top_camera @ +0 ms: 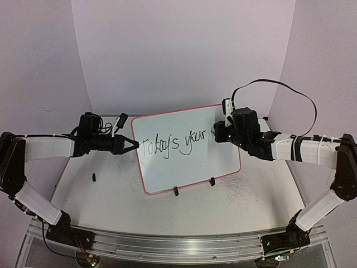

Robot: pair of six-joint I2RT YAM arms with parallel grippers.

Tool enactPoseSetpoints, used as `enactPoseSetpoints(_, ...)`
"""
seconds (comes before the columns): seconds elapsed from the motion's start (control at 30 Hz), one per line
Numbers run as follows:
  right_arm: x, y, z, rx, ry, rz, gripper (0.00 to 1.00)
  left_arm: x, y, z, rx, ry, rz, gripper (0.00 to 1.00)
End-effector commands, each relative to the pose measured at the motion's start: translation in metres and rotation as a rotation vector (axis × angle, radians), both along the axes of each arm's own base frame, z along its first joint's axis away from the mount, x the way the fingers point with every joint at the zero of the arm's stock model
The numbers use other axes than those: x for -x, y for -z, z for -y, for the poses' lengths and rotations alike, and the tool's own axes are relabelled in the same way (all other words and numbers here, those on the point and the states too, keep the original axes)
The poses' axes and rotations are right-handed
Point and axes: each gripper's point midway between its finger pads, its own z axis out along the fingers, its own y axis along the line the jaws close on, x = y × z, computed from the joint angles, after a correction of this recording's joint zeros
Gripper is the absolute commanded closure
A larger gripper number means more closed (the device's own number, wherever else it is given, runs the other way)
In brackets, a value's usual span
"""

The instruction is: Write a sentence on the whiteboard

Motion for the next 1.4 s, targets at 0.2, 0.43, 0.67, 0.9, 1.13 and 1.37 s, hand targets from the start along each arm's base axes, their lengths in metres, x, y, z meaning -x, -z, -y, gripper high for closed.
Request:
enactPoseSetpoints(0.2,0.011,0.019,0.008,0.002,0.000,-0.041,1.00,-0.021,0.022,-0.013,-0.126,-0.107,0.028,1.00)
enactPoseSetpoints(0.43,-0.004,-0.003,0.023,0.012,0.077,0.011,1.00,-0.022,0.022,-0.013,-0.126,-0.108,0.027,1.00)
enactPoseSetpoints(0.67,-0.027,-0.033,0.018,0.009,0.084,0.074,1.00,-0.022,0.021,-0.013,-0.124,-0.107,0.028,1.00)
enactPoseSetpoints(0.9,-0.036,-0.027,0.013,0.009,0.078,0.063,1.00,-0.021,0.020,-0.014,-0.126,-0.109,0.031,1.00)
enactPoseSetpoints(1.13,-0.019,-0.008,0.017,-0.026,0.060,0.008,1.00,-0.022,0.022,-0.013,-0.126,-0.106,0.027,1.00)
enactPoseSetpoints(1.37,0.003,0.015,0.025,-0.043,0.038,-0.055,1.00,-0.022,0.023,-0.013,-0.128,-0.106,0.025,1.00)
